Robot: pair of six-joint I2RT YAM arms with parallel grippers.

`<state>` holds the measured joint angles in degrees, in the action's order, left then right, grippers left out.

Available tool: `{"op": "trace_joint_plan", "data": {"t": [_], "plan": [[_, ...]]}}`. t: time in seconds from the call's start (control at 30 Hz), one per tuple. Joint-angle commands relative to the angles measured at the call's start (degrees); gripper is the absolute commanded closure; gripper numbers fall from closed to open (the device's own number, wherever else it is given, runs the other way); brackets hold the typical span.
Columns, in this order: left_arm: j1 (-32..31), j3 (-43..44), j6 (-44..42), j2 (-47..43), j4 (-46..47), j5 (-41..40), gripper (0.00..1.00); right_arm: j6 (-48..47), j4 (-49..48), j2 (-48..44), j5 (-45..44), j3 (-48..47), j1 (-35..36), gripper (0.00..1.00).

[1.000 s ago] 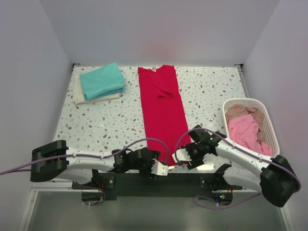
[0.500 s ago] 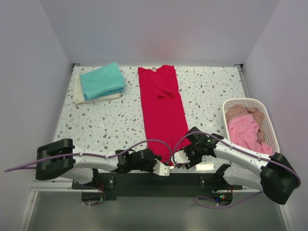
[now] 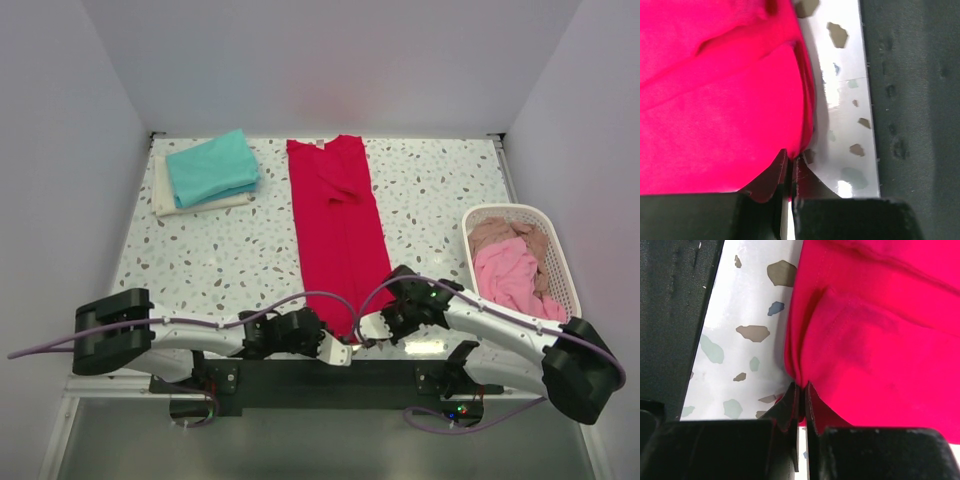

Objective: Fold and stack the t-shirts
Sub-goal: Fold the tshirt

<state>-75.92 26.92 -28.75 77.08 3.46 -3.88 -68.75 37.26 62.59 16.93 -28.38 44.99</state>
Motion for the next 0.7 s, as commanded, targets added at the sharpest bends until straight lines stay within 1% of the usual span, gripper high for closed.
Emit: {"op": "trace_joint_plan", "data": {"t": [0.0,0.1,0.13,0.27,0.3,0.37,0.4,0.47,0.5,0.57,0.6,0.67], "plan": [[2.52,1.65,-1.48,-4.03,0.67,0.27,1.0,4.76,1.23,-1.41,-1.99,-3.16,-0.08,1.0],[5.95,2.44,-2.36,-7.46,0.58,2.29,1.0,7.31,1.94,-1.15,-2.25,-7.02,-1.04,1.0],[8.57,2.87,-2.88,-8.69,0.06,2.65,1.0,7.49,2.29,-0.8,-2.16,-8.08,-1.48,1.0],[14.21,6.73,-7.79,-9.67,-1.35,3.61,1.0,7.49,3.17,1.74,-2.43,-14.06,-5.16,1.0],[16.74,7.62,-8.51,-9.41,-1.7,5.1,1.0,7.58,2.74,3.31,-2.43,-16.77,-6.22,1.0],[19.57,10.24,-10.7,-8.26,-2.32,7.03,1.0,7.58,2.39,5.34,-1.81,-19.94,-10.25,1.0],[22.37,10.96,-11.23,-7.83,-2.23,7.57,1.0,7.58,2.47,6.83,-1.46,-23.44,-11.58,1.0],[25.28,13.15,-12.81,-6.33,-1.18,9.14,1.0,7.75,1.95,11.31,-0.93,-26.8,-14.65,1.0],[28.34,14.03,-13.08,-5.63,-0.83,10.81,1.0,7.93,1.6,12.81,-1.02,-29.86,-15.28,1.0],[31.43,17.01,-13.96,-2.91,-0.04,12.57,1.0,8.81,0.02,17.55,-1.98,-32.78,-16.68,1.0],[34.23,18.25,-14.05,-1.77,0.05,14.32,1.0,9.07,-0.42,19.05,-2.25,-35.84,-17.21,1.0],[36.53,21.49,-14.66,1.92,0.66,16.18,1.0,10.04,-1.39,23.69,-2.95,-38.84,-18.44,1.0]]}}
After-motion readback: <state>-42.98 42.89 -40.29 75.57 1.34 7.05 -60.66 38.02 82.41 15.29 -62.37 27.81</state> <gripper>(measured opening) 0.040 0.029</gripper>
